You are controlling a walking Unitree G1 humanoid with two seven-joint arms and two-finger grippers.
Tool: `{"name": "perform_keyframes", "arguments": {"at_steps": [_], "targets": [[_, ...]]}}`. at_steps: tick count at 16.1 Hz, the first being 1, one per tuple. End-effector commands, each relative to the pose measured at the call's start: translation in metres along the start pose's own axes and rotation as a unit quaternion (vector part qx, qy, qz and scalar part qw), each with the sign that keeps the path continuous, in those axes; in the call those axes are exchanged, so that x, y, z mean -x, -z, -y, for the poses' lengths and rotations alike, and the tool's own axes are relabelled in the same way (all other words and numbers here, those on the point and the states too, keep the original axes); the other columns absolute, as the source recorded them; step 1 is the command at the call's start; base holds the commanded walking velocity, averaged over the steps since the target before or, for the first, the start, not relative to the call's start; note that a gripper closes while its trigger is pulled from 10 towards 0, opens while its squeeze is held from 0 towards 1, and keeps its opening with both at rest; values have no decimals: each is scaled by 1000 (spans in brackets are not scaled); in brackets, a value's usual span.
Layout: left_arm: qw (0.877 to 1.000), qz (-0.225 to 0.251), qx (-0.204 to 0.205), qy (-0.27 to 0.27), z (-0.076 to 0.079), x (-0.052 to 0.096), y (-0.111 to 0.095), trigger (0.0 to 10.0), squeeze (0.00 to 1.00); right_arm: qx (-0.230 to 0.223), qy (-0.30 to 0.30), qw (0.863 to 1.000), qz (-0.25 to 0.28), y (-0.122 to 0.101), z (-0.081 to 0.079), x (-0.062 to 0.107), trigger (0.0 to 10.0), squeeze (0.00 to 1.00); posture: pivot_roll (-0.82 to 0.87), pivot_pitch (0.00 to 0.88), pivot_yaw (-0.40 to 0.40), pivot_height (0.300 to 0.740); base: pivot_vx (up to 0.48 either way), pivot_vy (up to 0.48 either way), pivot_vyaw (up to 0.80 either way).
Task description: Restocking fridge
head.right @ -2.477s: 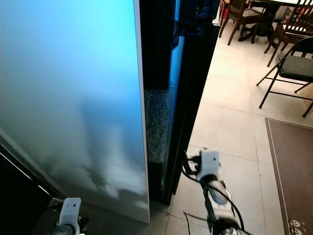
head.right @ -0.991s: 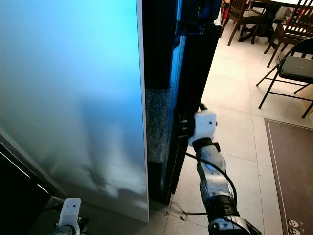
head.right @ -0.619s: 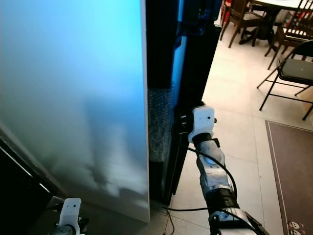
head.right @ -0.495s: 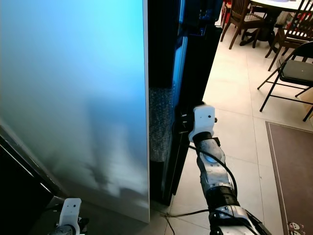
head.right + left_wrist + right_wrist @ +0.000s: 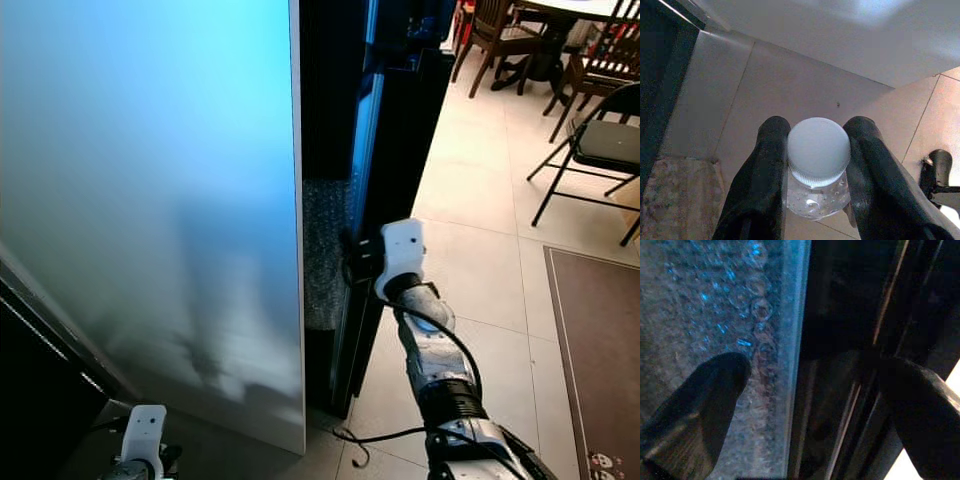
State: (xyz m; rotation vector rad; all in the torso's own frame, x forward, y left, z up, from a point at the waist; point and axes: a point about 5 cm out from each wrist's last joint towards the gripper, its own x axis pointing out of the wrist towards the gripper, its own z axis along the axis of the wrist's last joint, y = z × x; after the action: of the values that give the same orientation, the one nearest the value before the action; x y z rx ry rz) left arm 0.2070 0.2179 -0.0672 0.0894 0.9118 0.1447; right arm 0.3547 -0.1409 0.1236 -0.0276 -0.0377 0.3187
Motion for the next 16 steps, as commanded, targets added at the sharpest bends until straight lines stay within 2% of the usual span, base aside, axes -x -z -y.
{"name": "perform_keyframes", "arguments": {"at_steps": [1,4,5,6,10,13,14,16], "targets": [[1000,-14,0,2,1,0,5,10000,0,2,7,1000,3,-2,4,1,10000,0,108,0,-41,740,0,0,0],[1000,-14,-1,2,1,0,5,10000,0,9,39,999,16,-8,13,1,10000,0,104,0,-40,740,0,0,0],[1000,-14,-1,3,1,1,6,10000,0,11,67,997,25,-11,22,3,10000,0,103,0,-41,740,0,0,0],[1000,-14,-1,3,1,1,6,10000,0,11,67,997,25,-11,22,3,10000,0,103,0,-41,740,0,0,0],[1000,-16,-5,6,1,1,7,10000,0,25,131,990,39,-11,41,13,10000,0,100,0,-37,740,0,0,0],[1000,-17,-7,6,1,1,7,10000,0,37,185,982,-1,8,60,26,10000,0,99,0,-38,740,0,0,0],[1000,-17,-7,7,1,1,8,10000,0,34,216,975,-34,22,70,35,10000,0,99,0,-38,740,0,0,0],[1000,-17,-8,8,1,1,8,10000,0,29,255,964,-74,41,78,49,10000,0,97,0,-38,740,0,0,0]]}}
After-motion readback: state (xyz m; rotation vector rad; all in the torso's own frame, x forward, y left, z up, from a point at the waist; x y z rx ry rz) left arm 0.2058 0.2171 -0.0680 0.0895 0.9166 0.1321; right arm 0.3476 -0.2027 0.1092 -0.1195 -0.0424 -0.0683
